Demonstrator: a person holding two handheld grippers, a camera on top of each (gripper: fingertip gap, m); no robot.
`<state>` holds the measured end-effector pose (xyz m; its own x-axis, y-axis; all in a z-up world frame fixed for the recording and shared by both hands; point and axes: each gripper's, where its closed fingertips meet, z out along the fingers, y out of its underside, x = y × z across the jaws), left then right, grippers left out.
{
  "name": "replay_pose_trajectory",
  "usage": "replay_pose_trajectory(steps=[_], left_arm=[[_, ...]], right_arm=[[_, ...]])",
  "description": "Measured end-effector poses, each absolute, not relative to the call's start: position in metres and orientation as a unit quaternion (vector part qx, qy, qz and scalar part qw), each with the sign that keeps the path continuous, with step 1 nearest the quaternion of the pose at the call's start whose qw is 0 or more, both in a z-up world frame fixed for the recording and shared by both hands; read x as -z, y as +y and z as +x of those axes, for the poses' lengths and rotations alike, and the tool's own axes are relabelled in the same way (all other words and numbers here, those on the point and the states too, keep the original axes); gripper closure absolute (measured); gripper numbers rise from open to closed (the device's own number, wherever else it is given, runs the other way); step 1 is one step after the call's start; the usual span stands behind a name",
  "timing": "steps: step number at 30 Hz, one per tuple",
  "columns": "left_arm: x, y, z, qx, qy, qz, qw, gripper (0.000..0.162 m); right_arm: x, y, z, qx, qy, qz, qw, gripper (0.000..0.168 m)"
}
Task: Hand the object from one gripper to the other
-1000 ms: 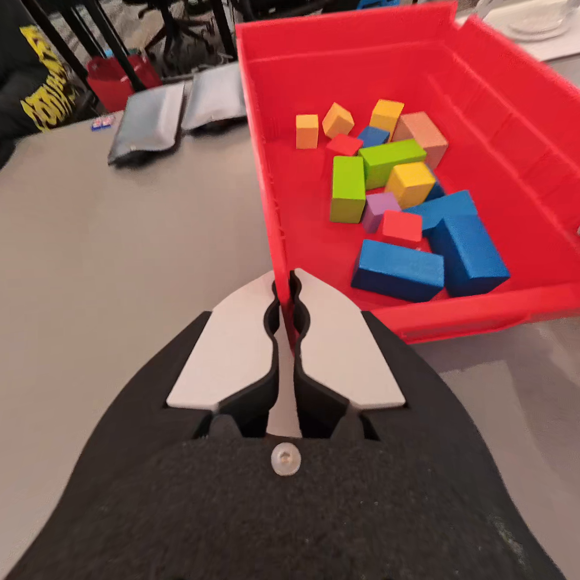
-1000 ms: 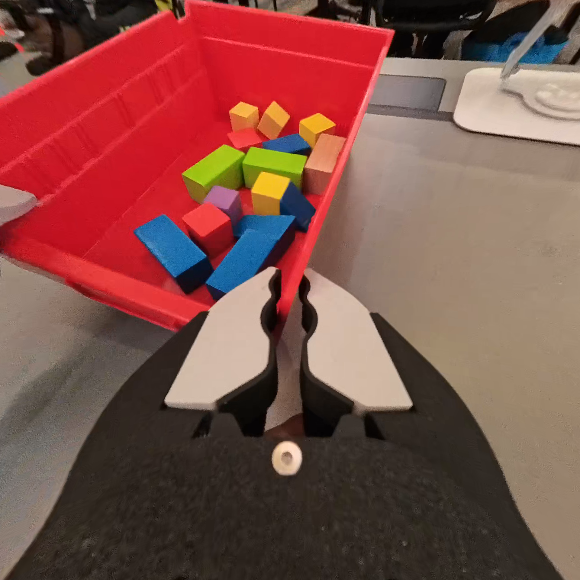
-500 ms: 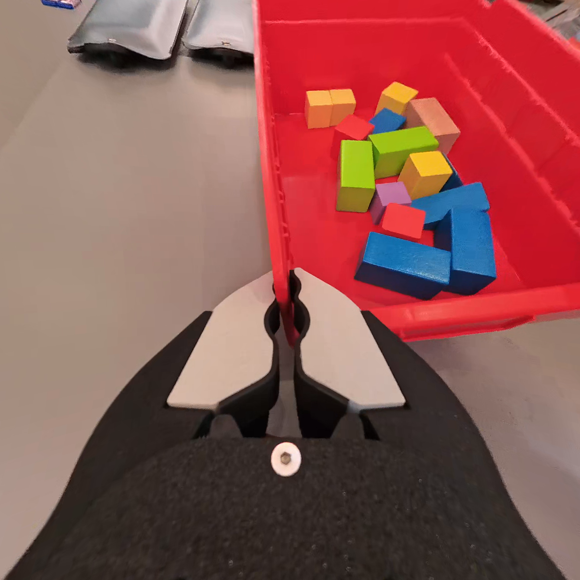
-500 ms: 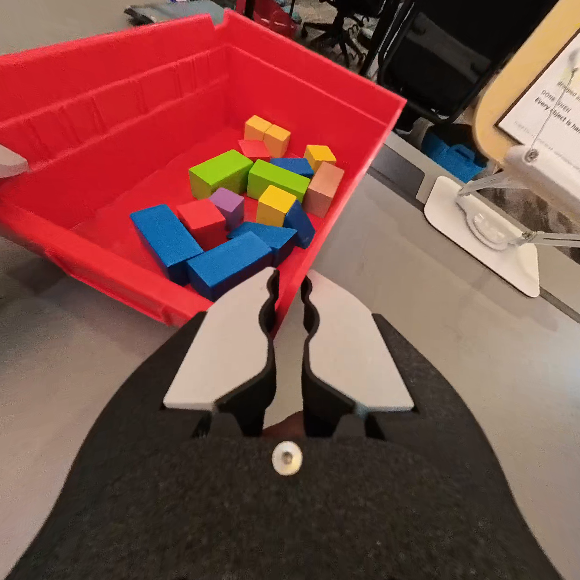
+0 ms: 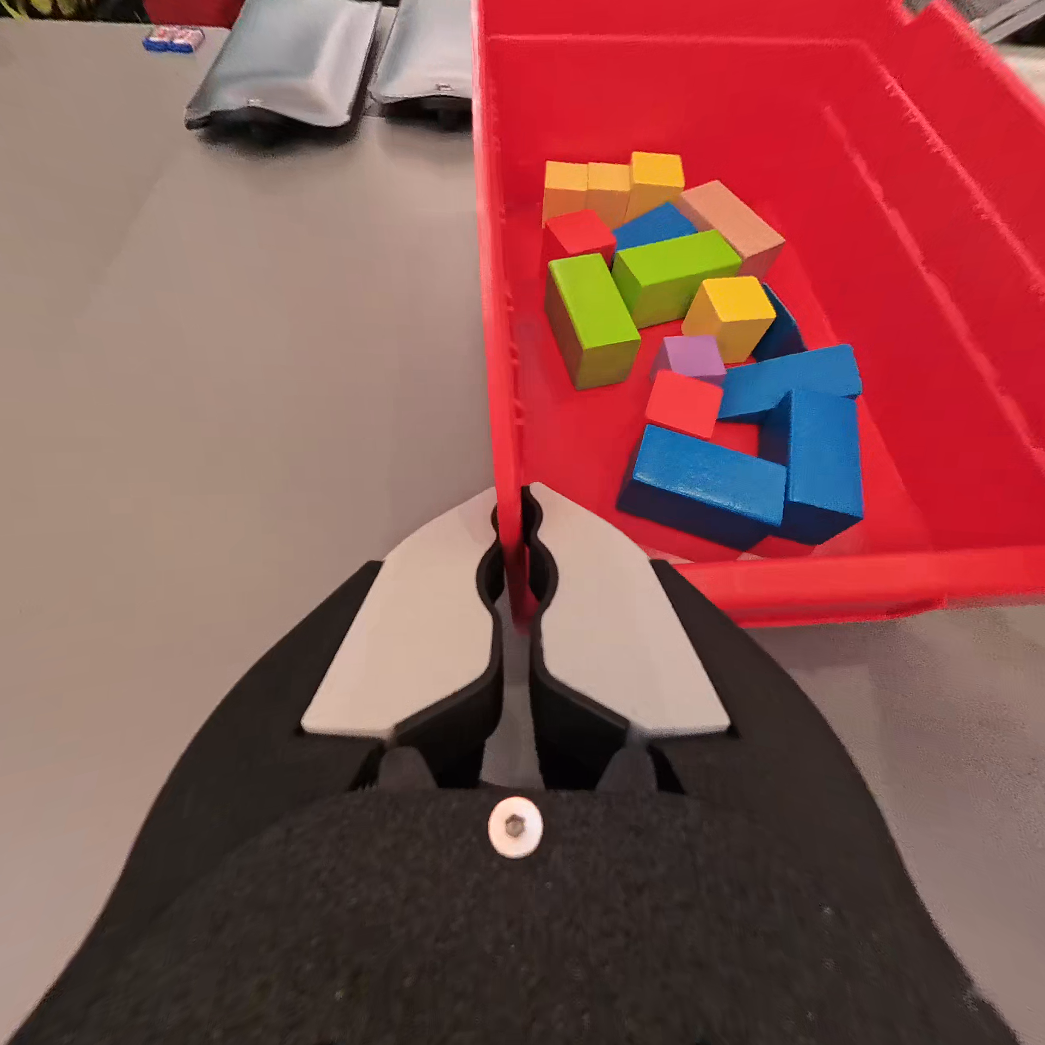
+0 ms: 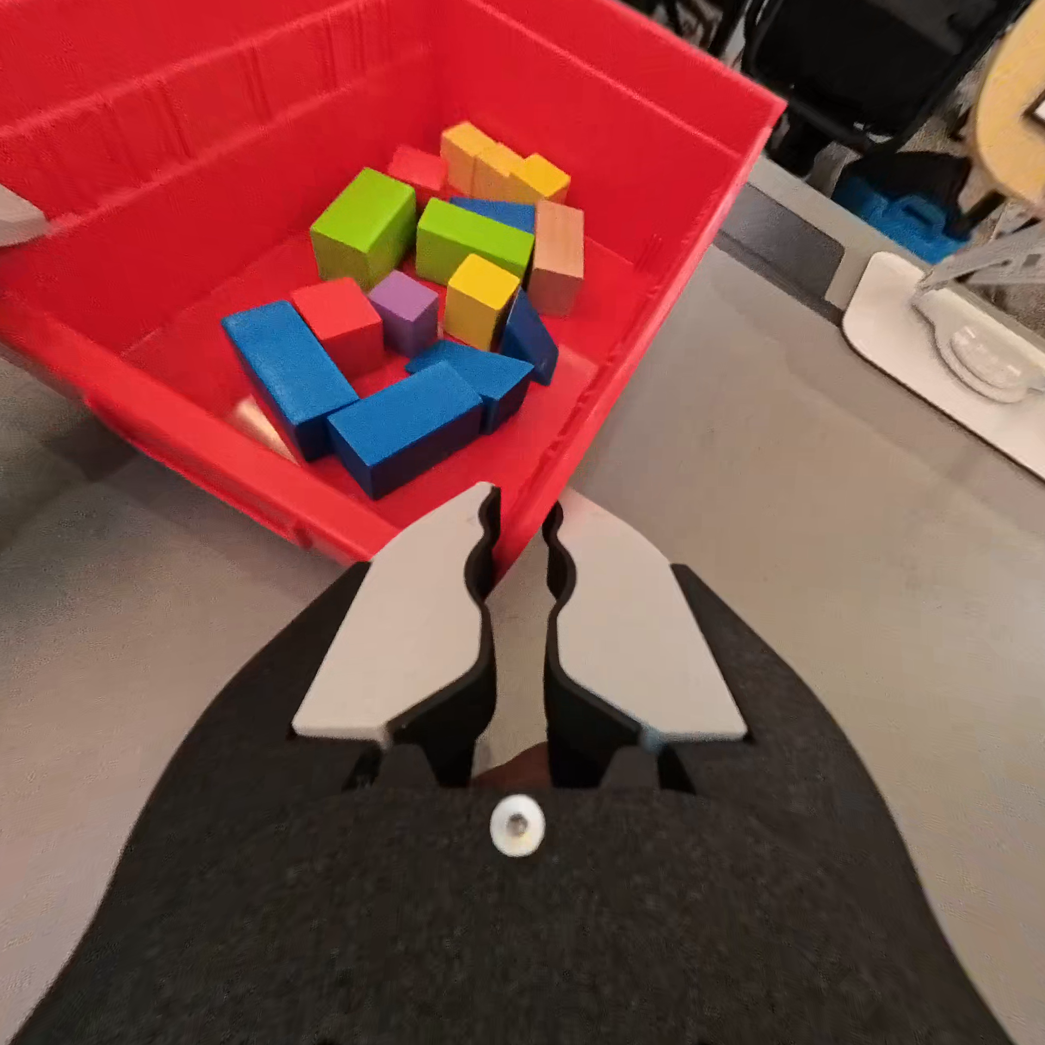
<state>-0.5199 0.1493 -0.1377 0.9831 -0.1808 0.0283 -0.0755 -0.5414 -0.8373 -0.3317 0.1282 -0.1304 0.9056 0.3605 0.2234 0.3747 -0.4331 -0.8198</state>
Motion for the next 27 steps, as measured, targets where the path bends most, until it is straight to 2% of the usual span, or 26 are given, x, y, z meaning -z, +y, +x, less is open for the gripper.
replay_pose_trajectory(steps=[6, 7, 8, 9, 10, 13, 18, 21, 23, 25, 27], left_arm=[[0.138, 0.15, -0.519, 0.094, 0.076, -0.871, 0.476, 0.158], [0.138, 0.148, -0.518, 0.099, 0.079, -0.872, 0.472, 0.152], [0.138, 0.145, -0.519, 0.101, 0.076, -0.875, 0.467, 0.134], [0.136, 0.141, -0.52, 0.103, 0.073, -0.876, 0.465, 0.125], [0.131, 0.137, -0.522, 0.105, 0.069, -0.874, 0.469, 0.123], [0.115, 0.13, -0.525, 0.117, 0.054, -0.864, 0.487, 0.122], [0.131, 0.137, -0.515, 0.096, 0.083, -0.889, 0.441, 0.119], [0.12, 0.131, -0.507, 0.08, 0.087, -0.88, 0.46, 0.119], [0.107, 0.119, -0.499, 0.077, 0.098, -0.871, 0.476, 0.116], [0.095, 0.106, -0.488, 0.089, 0.107, -0.858, 0.494, 0.1], [0.085, 0.089, -0.466, 0.136, 0.123, -0.843, 0.505, 0.102]], right_arm=[[0.13, 0.118, -0.335, -0.035, -0.22, -0.829, 0.514, 0.148], [0.129, 0.115, -0.333, -0.044, -0.234, -0.825, 0.512, 0.145], [0.125, 0.111, -0.328, -0.052, -0.243, -0.822, 0.512, 0.14], [0.119, 0.106, -0.321, -0.061, -0.253, -0.818, 0.514, 0.137], [0.114, 0.102, -0.312, -0.071, -0.261, -0.814, 0.515, 0.129], [0.11, 0.078, -0.289, -0.144, -0.323, -0.808, 0.471, 0.127], [0.119, 0.057, -0.214, -0.208, -0.311, -0.839, 0.396, 0.108], [0.11, 0.043, -0.162, -0.22, -0.276, -0.849, 0.393, 0.105], [0.094, 0.034, -0.12, -0.218, -0.237, -0.85, 0.417, 0.104], [0.077, 0.021, -0.075, -0.22, -0.199, -0.846, 0.444, 0.106], [0.058, 0.006, -0.025, -0.221, -0.159, -0.834, 0.48, 0.109]])
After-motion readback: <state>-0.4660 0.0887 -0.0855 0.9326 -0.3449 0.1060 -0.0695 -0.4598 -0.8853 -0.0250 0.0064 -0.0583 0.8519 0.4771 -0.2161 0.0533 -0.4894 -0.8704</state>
